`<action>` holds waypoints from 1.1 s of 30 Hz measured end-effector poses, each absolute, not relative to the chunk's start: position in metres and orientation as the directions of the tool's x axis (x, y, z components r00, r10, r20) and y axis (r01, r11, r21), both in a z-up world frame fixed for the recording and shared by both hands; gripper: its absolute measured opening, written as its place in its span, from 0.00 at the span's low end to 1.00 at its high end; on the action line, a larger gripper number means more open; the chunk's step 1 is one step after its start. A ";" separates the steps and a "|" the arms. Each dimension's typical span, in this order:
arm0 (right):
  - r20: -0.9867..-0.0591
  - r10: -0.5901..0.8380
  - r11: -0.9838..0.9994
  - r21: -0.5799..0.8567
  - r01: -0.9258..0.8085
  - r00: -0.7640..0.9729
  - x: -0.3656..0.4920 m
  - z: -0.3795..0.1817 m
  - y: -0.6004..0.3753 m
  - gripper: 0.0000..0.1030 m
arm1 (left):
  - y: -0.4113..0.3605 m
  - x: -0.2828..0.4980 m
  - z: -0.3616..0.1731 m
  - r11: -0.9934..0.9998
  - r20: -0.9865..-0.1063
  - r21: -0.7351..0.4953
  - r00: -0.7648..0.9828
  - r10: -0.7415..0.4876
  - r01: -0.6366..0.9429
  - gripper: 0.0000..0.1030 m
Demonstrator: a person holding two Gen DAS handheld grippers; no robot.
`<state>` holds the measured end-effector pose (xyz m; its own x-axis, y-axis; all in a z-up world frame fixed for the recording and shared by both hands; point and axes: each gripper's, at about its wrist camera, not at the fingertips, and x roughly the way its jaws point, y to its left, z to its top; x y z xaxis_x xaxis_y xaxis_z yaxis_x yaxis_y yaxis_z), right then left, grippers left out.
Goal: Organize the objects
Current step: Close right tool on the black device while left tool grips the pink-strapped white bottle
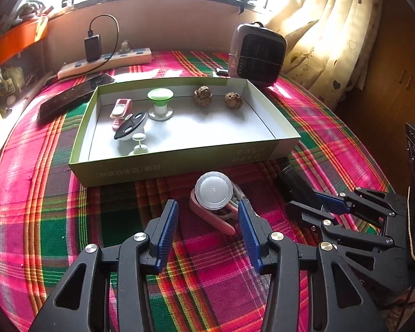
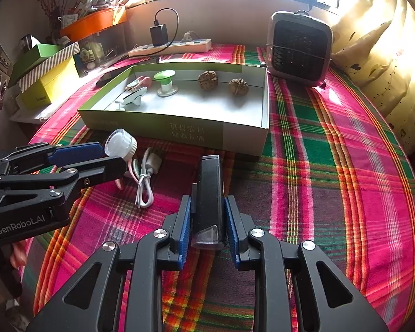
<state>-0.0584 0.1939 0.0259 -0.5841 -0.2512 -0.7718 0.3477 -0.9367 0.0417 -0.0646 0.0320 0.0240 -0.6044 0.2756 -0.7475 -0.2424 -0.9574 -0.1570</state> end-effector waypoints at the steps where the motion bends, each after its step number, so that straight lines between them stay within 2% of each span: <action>1: -0.773 -0.251 -0.937 0.042 0.348 -0.583 -0.059 0.026 0.194 0.24 | 0.032 -0.066 0.024 -0.958 -0.747 -0.154 -0.606 0.274 -0.243 0.42; 19: -0.773 -0.251 -0.937 0.042 0.348 -0.583 -0.058 0.026 0.194 0.24 | 0.035 -0.080 0.024 -0.954 -0.735 -0.167 -0.614 0.288 -0.247 0.42; 21: -0.773 -0.251 -0.937 0.042 0.348 -0.583 -0.058 0.026 0.194 0.24 | 0.036 -0.082 0.023 -0.954 -0.735 -0.166 -0.614 0.288 -0.248 0.40; 23: -0.773 -0.251 -0.937 0.041 0.348 -0.583 -0.058 0.026 0.194 0.24 | 0.036 -0.083 0.023 -0.955 -0.737 -0.164 -0.613 0.285 -0.247 0.32; 33: -0.773 -0.250 -0.937 0.041 0.347 -0.583 -0.059 0.026 0.194 0.24 | 0.038 -0.083 0.023 -0.955 -0.733 -0.154 -0.619 0.282 -0.252 0.28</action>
